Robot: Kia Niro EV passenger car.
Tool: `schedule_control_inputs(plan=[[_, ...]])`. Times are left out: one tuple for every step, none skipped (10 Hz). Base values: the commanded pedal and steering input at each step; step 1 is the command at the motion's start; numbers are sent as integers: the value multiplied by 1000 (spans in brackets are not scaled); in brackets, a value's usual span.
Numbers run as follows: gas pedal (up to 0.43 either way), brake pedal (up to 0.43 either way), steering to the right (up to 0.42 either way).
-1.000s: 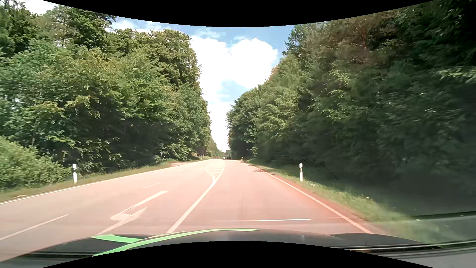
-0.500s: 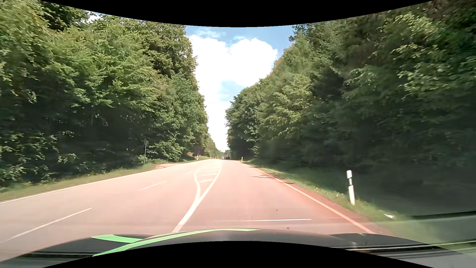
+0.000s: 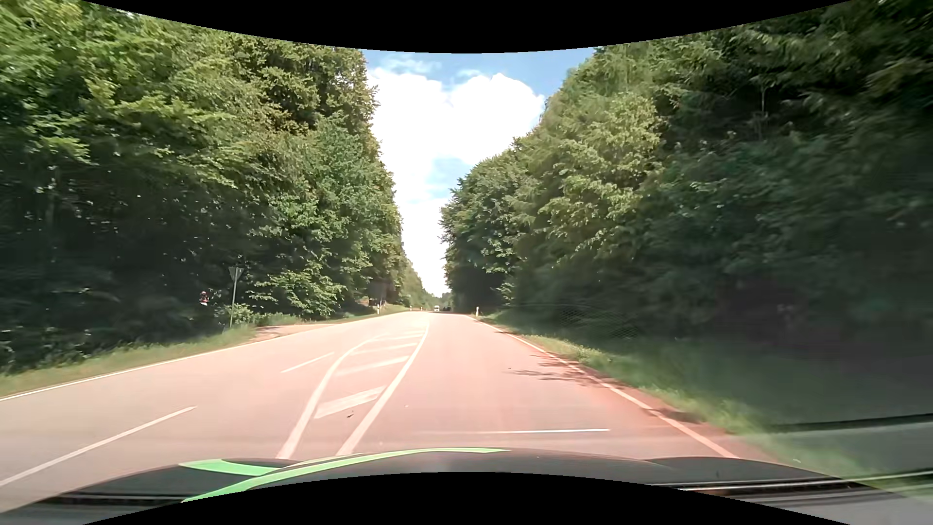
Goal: Follow the waypoints while adhering to traffic rules and regulations
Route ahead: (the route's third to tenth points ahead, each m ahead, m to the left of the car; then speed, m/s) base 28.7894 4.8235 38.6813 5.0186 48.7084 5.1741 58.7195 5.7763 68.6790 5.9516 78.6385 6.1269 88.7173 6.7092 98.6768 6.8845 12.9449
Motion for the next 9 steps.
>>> schedule_control_inputs(plan=[[421,0,-11],[421,0,-11],[421,0,-12],[421,0,-14],[421,0,-15],[421,0,-15],[421,0,-15],[421,0,-15],[421,0,-15]])
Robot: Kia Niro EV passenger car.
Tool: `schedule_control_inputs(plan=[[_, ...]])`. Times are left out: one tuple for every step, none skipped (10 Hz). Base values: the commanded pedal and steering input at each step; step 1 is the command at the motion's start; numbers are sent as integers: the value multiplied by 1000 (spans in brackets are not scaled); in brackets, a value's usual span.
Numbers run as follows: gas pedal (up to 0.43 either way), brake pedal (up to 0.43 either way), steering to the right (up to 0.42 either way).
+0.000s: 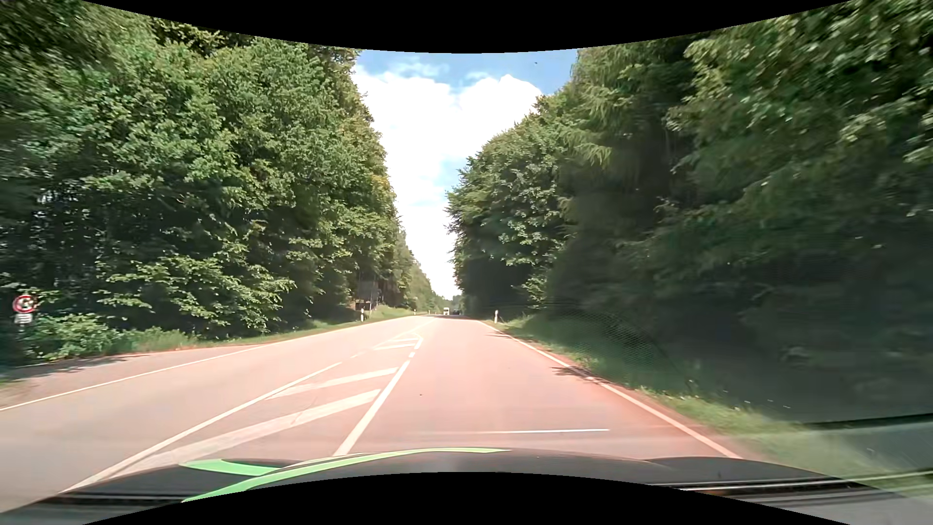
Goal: Follow the waypoints while adhering to traffic rules and regulations
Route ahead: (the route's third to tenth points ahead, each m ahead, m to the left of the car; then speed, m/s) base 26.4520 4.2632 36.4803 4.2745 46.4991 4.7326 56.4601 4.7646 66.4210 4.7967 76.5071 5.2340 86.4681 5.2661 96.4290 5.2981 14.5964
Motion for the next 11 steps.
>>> schedule_control_inputs(plan=[[421,0,-15],[421,0,-14],[421,0,-11],[421,0,-9],[421,0,-6],[421,0,-5],[421,0,-5],[421,0,-5],[421,0,-5],[421,0,-4],[421,0,-3]])
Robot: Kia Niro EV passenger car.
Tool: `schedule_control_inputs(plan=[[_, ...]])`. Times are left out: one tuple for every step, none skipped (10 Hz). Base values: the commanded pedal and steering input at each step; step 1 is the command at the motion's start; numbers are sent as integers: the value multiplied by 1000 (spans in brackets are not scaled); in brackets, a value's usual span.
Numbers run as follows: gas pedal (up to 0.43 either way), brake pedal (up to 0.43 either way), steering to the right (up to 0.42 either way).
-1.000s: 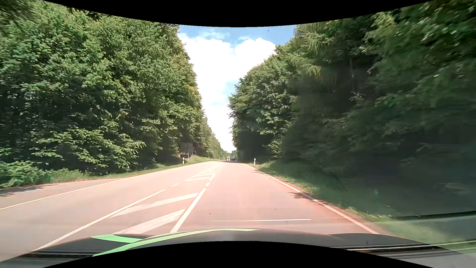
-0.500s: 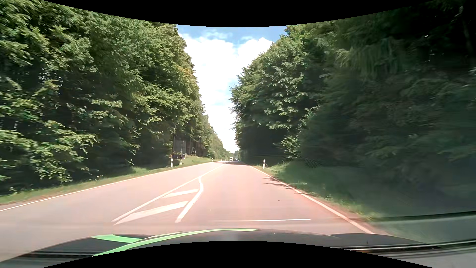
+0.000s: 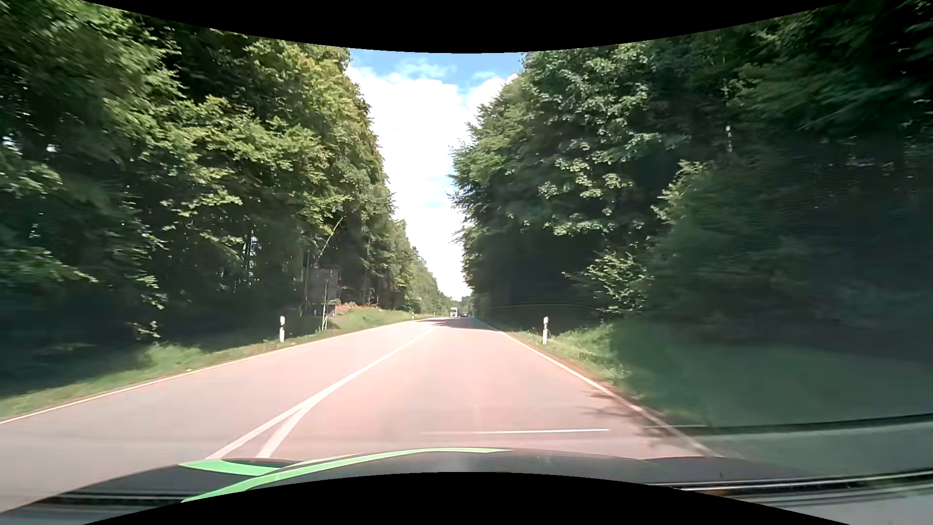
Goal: Follow the waypoints while adhering to traffic rules and regulations
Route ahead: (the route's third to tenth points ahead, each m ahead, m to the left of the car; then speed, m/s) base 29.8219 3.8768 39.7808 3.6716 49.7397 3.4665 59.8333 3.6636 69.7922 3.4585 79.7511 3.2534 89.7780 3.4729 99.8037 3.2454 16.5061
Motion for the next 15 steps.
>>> schedule_control_inputs(plan=[[421,0,-2],[421,0,-2],[421,0,-1],[421,0,-1],[421,0,0],[421,0,2],[421,0,2],[421,0,3],[409,0,3],[409,0,3],[409,0,3],[409,0,3],[409,0,3],[409,0,3],[409,0,3]])
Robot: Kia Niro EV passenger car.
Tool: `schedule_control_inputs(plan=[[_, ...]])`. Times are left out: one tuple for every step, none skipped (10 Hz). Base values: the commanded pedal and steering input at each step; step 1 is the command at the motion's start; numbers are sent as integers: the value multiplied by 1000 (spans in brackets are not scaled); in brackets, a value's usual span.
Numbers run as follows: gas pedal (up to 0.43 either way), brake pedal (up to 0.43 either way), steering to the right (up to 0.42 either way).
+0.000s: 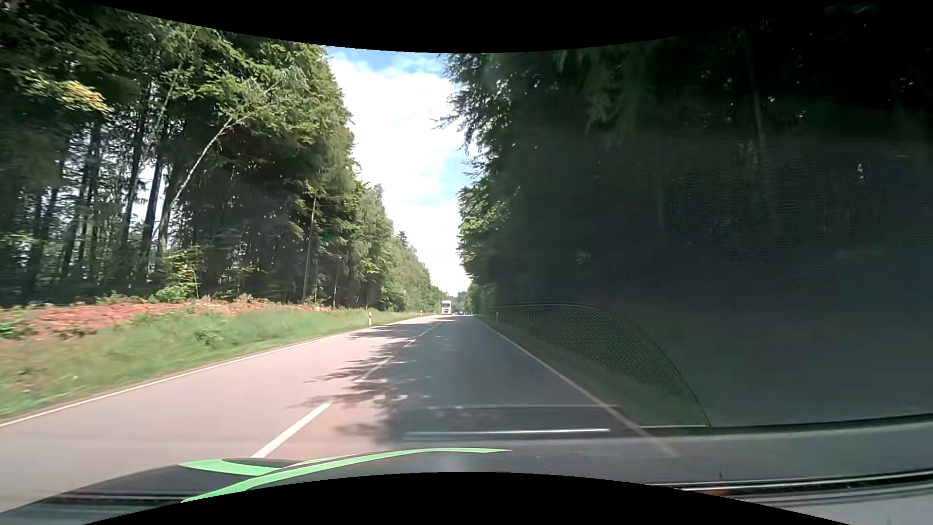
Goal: Follow the waypoints while adhering to traffic rules and regulations
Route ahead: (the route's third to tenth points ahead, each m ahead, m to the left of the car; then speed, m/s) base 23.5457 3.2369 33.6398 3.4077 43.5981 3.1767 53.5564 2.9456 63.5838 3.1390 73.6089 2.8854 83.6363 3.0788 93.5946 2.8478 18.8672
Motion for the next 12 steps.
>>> schedule_control_inputs(plan=[[409,0,3],[409,0,2],[409,0,1],[398,0,1],[398,0,0],[398,0,-1],[390,0,-1],[378,0,-1],[358,0,-2],[311,0,-1],[287,0,-1],[248,0,-1]])
